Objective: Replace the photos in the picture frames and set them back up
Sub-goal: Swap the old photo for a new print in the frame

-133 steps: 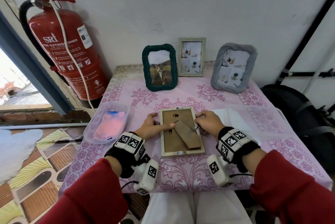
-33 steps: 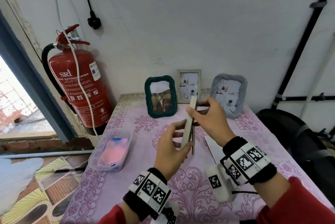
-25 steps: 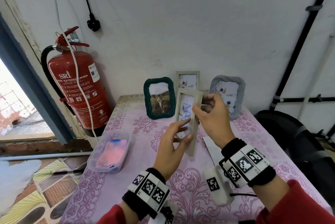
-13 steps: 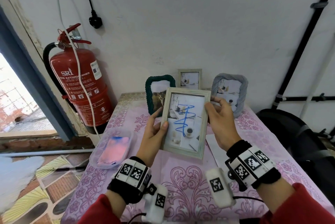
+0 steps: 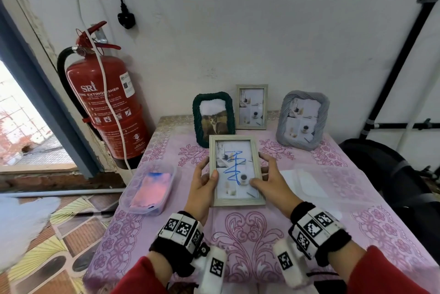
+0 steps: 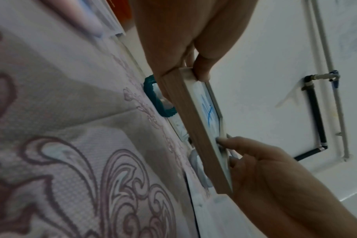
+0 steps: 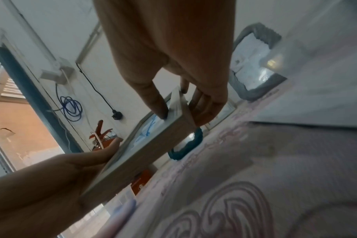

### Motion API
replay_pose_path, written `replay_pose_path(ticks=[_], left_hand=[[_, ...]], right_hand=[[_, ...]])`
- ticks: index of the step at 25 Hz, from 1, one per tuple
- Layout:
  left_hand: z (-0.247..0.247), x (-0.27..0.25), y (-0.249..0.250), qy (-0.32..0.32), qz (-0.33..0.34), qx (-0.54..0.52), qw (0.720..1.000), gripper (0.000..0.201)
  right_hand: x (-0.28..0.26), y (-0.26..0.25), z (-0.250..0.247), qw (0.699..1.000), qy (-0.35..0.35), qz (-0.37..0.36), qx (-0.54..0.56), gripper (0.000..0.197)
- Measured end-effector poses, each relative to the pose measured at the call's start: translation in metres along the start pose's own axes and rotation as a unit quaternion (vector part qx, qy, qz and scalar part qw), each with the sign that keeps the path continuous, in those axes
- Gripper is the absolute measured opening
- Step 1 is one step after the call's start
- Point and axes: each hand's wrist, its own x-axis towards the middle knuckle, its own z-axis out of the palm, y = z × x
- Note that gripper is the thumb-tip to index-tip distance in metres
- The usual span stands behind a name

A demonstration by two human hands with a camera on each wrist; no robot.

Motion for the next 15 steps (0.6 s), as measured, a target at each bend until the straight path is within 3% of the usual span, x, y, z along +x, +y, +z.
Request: replay_pose_path(ticks=[6, 12, 15], left_hand=[[-0.019, 0.001, -0.016, 0.032, -0.029, 0.098, 0.994, 0.044], [-0.029, 0.01, -0.03, 0.044, -0.032, 0.288, 0.956, 0.045], [-0.03, 0.016, -0.035, 0.049, -0.045, 0.309, 0.949, 0.046]], right_hand=[[0.004, 0.021, 0.004, 0.995, -0.018, 0.013, -0.095, 0.071], [0.004, 0.036, 0.004, 0.992, -0.04, 0.059, -0.106, 0.068], [0.006, 0.038, 0.003, 0.987, -0.057, 0.057, -0.142, 0.064]])
